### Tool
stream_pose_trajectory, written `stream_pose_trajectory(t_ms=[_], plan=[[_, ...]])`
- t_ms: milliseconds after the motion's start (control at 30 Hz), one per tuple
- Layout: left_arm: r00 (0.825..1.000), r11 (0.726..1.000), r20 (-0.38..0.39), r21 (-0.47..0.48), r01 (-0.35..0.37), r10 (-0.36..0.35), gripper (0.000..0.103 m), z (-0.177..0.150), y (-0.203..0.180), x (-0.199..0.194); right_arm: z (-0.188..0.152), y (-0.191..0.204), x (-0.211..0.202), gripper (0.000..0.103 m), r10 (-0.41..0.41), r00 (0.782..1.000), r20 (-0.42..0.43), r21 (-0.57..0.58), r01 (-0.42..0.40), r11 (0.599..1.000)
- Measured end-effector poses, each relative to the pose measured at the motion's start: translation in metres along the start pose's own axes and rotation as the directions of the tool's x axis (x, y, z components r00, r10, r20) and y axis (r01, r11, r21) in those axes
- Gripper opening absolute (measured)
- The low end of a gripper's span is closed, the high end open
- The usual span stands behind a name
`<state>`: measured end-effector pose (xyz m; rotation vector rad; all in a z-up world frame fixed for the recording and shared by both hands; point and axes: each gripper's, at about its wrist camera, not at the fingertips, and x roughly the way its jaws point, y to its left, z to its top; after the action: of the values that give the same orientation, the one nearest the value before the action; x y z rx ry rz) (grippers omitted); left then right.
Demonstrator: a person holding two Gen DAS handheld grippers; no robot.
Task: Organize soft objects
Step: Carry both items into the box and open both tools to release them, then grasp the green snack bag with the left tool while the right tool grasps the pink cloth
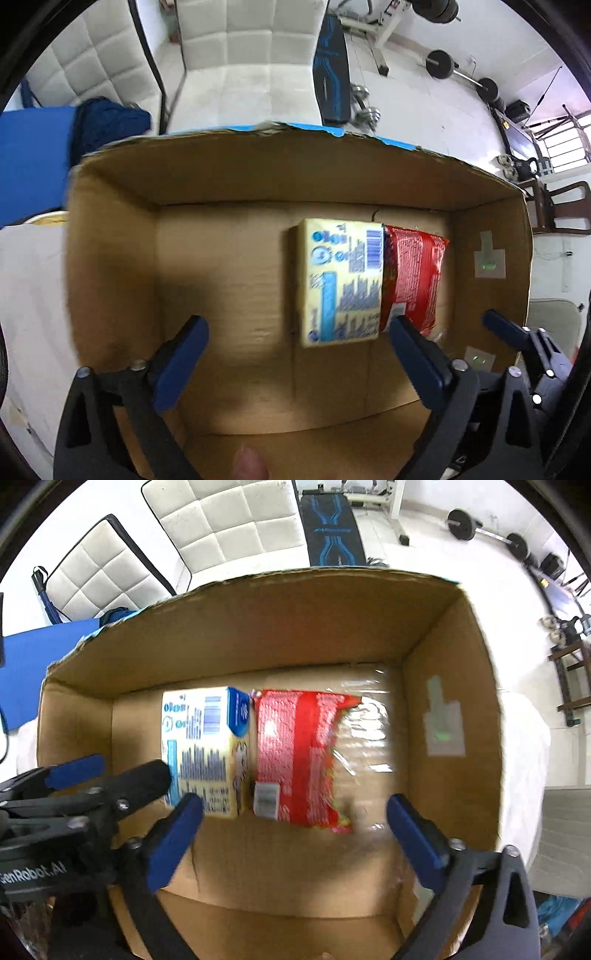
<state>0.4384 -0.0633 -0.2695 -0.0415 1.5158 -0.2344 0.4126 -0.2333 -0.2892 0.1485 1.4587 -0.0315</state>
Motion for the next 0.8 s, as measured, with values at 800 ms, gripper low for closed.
stream_pose_trajectory(t_ms=[800], plan=[[0.955,0.992,0.272,0.023,-0.127,0.116,0.103,-0.123,-0.017,-0.113,-0.117,0.020,-0.124,0.103,-0.055,0.979,0.198,-0.026,0.061,0.998]])
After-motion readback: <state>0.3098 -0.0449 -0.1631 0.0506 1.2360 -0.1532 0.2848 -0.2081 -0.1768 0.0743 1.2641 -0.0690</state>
